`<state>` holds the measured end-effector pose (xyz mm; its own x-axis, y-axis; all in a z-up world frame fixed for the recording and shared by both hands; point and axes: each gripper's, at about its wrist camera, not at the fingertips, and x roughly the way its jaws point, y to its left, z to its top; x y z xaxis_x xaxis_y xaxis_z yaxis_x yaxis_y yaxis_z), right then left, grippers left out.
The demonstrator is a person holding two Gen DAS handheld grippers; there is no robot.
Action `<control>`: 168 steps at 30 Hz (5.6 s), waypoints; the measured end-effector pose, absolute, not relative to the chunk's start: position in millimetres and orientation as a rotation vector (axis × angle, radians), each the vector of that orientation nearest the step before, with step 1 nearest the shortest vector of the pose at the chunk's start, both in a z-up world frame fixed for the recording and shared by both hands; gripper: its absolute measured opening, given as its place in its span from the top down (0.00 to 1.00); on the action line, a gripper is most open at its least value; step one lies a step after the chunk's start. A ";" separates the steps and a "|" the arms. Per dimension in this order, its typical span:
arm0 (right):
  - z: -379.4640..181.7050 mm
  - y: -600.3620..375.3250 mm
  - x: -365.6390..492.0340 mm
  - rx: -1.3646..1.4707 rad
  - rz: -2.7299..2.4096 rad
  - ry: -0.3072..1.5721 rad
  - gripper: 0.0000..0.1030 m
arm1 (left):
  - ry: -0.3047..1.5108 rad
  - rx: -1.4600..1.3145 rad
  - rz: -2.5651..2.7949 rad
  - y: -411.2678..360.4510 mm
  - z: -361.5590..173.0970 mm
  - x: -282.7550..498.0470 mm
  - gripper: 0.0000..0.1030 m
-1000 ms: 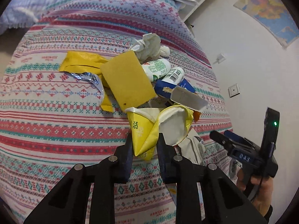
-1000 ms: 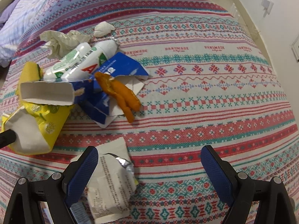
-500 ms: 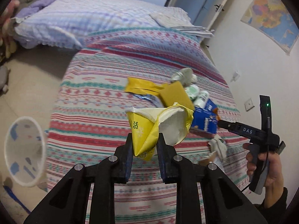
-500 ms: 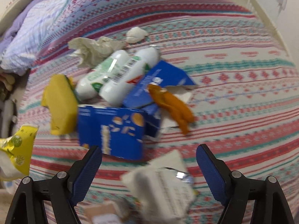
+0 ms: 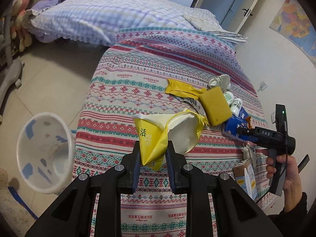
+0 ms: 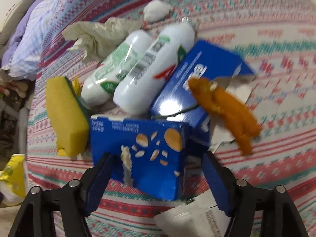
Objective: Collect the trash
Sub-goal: 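Lift the snack bag with the left gripper while the right gripper grasps the blue box, then drop the snack bag into the wastebasket with the left gripper while the right gripper drops the blue box, then move the right gripper back to the bed and grasp the milk carton, then grasp the yellow sponge with the left gripper and lift it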
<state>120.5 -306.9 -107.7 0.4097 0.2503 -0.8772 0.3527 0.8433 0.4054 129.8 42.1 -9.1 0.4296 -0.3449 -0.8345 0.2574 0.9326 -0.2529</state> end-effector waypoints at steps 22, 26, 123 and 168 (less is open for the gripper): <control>-26.0 -277.0 65.9 0.581 0.056 0.994 0.76 | 0.947 -0.154 -0.285 95.0 16.8 114.1 0.76; -10.4 -260.2 65.1 0.581 0.090 0.959 0.76 | 0.917 -0.167 -0.224 121.2 20.2 114.4 0.76; -85.4 -233.3 -3.5 0.270 0.005 1.245 0.20 | 1.156 0.081 -0.248 80.8 -39.2 93.7 0.00; -63.0 -334.8 60.3 0.476 -0.215 1.092 0.43 | 1.154 -0.149 -0.283 -138.4 -62.0 226.8 0.15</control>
<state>60.3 -334.8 -63.0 0.4531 0.0632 -0.8892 0.3957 0.8796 0.2642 226.8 -138.4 -62.0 0.3748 -0.2963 -0.8785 0.1436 0.9547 -0.2607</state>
